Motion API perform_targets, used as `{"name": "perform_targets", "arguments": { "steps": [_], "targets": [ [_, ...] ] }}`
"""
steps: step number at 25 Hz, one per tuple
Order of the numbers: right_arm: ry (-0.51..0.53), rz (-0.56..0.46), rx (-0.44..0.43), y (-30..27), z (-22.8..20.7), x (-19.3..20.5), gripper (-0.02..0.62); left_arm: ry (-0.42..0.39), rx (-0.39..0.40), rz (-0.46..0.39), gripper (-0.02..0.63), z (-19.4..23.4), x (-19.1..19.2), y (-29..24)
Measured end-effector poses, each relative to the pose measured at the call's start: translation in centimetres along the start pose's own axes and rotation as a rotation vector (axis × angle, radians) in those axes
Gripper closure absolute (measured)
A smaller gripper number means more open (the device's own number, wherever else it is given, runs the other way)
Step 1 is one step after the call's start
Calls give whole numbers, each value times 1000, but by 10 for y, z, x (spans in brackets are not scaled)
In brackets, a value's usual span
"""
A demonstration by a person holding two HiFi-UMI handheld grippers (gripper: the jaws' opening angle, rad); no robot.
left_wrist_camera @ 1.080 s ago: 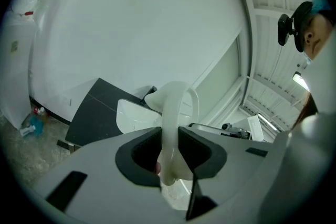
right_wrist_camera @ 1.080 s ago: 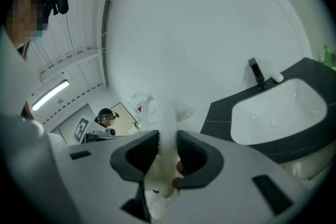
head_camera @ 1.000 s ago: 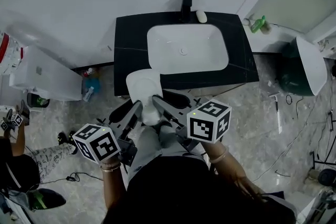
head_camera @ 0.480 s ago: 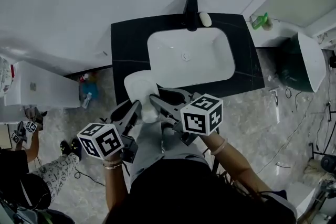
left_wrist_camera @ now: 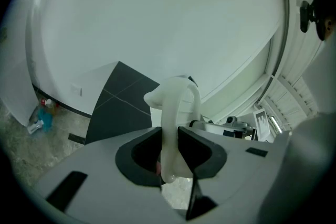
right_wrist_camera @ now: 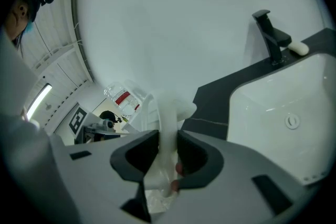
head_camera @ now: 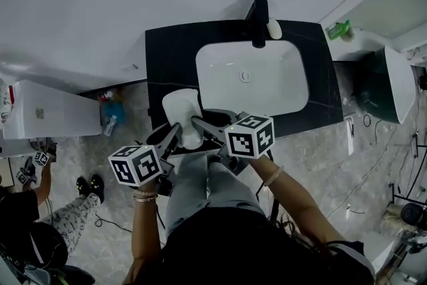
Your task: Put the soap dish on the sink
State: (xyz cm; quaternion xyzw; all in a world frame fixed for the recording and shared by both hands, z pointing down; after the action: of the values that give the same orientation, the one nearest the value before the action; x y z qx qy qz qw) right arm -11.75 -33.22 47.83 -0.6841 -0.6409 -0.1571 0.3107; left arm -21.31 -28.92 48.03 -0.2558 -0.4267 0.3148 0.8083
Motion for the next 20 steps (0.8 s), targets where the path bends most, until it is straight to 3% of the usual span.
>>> {"name": "perform_targets", "arguments": {
  "steps": [9, 20],
  "targets": [
    [-96, 26, 26, -22, -45, 21, 476, 27, -30, 87, 502, 33, 11, -40],
    [-159, 52, 29, -34, -71, 36, 476, 73, -61, 135, 502, 51, 22, -61]
  ]
}}
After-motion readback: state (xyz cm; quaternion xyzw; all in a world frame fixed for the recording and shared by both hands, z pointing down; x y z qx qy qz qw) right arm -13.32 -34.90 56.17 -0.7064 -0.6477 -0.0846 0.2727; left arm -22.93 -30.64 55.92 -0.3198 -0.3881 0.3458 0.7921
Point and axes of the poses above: the fingertips, and each gripper's own axes: y backward along the fingers, z to its left, x out of its underside, the point moved 3 cm from there along y, backward along the fingers, and after that the axes turned 15 degrees about -x, right-handed, at the moved point
